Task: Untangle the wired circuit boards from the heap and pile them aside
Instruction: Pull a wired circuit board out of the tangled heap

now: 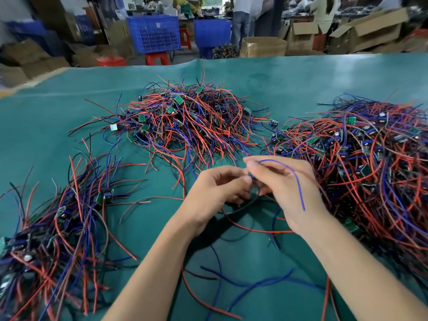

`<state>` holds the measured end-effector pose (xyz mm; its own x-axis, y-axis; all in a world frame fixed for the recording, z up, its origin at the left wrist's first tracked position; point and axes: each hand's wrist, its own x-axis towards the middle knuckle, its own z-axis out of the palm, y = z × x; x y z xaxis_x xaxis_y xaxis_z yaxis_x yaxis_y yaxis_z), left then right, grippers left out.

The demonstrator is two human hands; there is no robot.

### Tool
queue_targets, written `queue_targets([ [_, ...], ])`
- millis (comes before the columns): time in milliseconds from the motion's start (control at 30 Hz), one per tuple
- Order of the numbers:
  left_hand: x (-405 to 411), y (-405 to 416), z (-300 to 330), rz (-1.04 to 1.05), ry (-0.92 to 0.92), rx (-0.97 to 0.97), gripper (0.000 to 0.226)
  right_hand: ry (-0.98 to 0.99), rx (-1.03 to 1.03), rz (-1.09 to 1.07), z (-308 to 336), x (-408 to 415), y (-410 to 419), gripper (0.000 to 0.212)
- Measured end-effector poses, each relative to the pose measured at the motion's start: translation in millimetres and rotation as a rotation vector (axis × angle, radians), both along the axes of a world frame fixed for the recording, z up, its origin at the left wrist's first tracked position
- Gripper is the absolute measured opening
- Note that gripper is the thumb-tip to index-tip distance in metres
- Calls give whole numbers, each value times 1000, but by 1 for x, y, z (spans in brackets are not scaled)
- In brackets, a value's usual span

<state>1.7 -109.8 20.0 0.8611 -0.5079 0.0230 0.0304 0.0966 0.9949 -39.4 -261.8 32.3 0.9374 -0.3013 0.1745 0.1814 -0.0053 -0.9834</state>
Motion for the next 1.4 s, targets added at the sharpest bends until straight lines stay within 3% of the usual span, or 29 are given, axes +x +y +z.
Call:
queue_targets([
  [33, 0, 0, 2, -1, 45, -28, 14, 1, 93, -7, 5, 1, -4, 7],
  [133, 3, 2, 6, 26, 150, -111, 29, 19, 456, -11, 18, 4, -20, 14],
  [233, 4, 2, 6, 89, 202, -179, 37, 35, 655, -7, 22, 5, -26, 16],
  [333, 2, 0, 2, 69, 100, -102, 25, 24, 564, -4, 16, 5, -18, 18],
  [500, -1, -3, 3, -24, -7, -11, 37, -70, 10, -96, -11, 5, 7, 25],
  [700, 1, 2, -1, -73, -126, 20, 22, -56, -14, -193, -15, 3, 12, 26],
  [800, 1, 2, -3, -84, -138, 18, 20, -40, -48, -137, -15, 4, 7, 27],
  [933, 2, 0, -4, -116, -114, 44, 22, -104, -285, -223, -6, 4, -6, 19],
  [1067, 2, 0, -1, -125, -114, 55, 29, -169, -576, -286, -2, 4, -17, 36],
  [1267, 0, -3, 0, -132, -113, 63, 34, -140, -301, -342, 7, 5, -35, 21],
  [1400, 0, -3, 0, -128, -96, 61, 29, -208, 50, -385, 14, 6, -47, 19],
])
